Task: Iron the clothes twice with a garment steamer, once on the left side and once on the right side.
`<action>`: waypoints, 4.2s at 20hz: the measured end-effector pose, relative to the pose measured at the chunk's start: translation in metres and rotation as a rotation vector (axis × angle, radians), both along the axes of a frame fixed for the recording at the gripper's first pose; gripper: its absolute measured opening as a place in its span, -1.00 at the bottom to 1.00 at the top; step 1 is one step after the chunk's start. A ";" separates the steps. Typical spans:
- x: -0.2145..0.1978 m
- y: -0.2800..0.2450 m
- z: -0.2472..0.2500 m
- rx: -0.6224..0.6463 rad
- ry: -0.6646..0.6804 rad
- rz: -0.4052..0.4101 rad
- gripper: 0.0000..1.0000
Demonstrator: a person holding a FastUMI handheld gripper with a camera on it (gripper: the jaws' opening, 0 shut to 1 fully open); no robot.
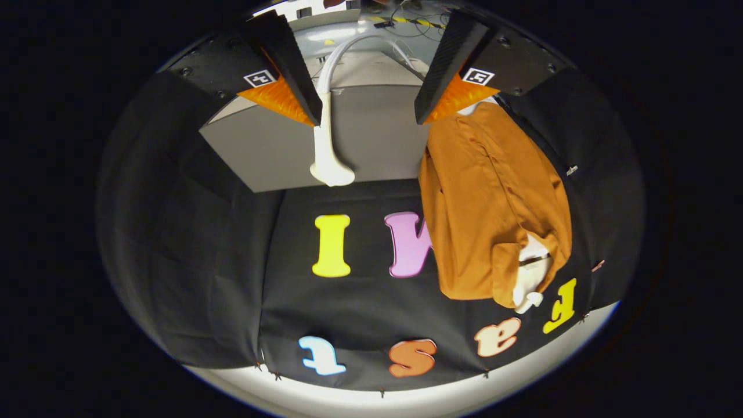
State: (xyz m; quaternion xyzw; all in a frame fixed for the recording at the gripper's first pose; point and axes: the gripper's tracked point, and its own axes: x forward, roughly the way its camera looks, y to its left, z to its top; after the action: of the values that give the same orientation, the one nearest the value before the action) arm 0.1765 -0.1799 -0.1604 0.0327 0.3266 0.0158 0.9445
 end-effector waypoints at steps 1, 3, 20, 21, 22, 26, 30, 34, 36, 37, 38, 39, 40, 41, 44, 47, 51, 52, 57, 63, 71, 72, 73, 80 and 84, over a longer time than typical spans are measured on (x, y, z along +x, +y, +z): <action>0.010 -0.011 -0.019 0.004 0.039 -0.007 1.00; 0.033 -0.030 -0.056 0.004 0.114 -0.017 0.98; 0.095 -0.057 -0.176 0.009 0.364 0.017 -0.10; 0.100 -0.057 -0.178 0.018 0.348 0.001 -0.22; 0.102 -0.056 -0.184 0.029 0.334 -0.003 -0.30; 0.101 -0.064 -0.163 0.056 0.266 -0.050 -0.47; 0.095 -0.063 -0.124 0.019 0.168 -0.044 -0.47; 0.088 -0.046 -0.064 -0.026 0.022 -0.005 -0.47; 0.077 -0.027 -0.035 -0.023 -0.043 0.005 -0.47; 0.072 -0.015 -0.023 -0.019 -0.069 0.010 -0.47; 0.065 -0.002 -0.013 -0.013 -0.092 0.017 -0.47; 0.057 0.012 -0.002 0.000 -0.117 0.020 -0.47; 0.053 0.027 0.005 0.006 -0.138 0.026 -0.48; 0.048 0.045 0.013 0.006 -0.161 0.038 -0.48; 0.035 0.100 0.027 0.028 -0.222 0.065 -0.48; 0.033 0.153 0.032 0.017 -0.274 0.094 -0.48; 0.037 0.194 0.018 0.010 -0.306 0.068 -0.48; 0.039 0.203 0.011 0.004 -0.306 0.062 -0.48; 0.054 0.229 -0.022 -0.012 -0.298 0.051 -0.48; 0.081 0.234 -0.056 -0.058 -0.285 0.035 -0.48; 0.094 0.243 -0.072 -0.110 -0.325 0.012 -0.48; 0.094 0.245 -0.076 -0.111 -0.326 0.014 -0.47; 0.094 0.248 -0.080 -0.110 -0.325 0.015 -0.48; 0.079 0.257 -0.121 -0.113 -0.272 0.011 -0.47; 0.067 0.261 -0.148 -0.108 -0.220 0.012 -0.48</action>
State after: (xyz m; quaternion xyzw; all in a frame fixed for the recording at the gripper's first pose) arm 0.2435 0.0813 -0.3088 -0.0220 0.2214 0.0075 0.9749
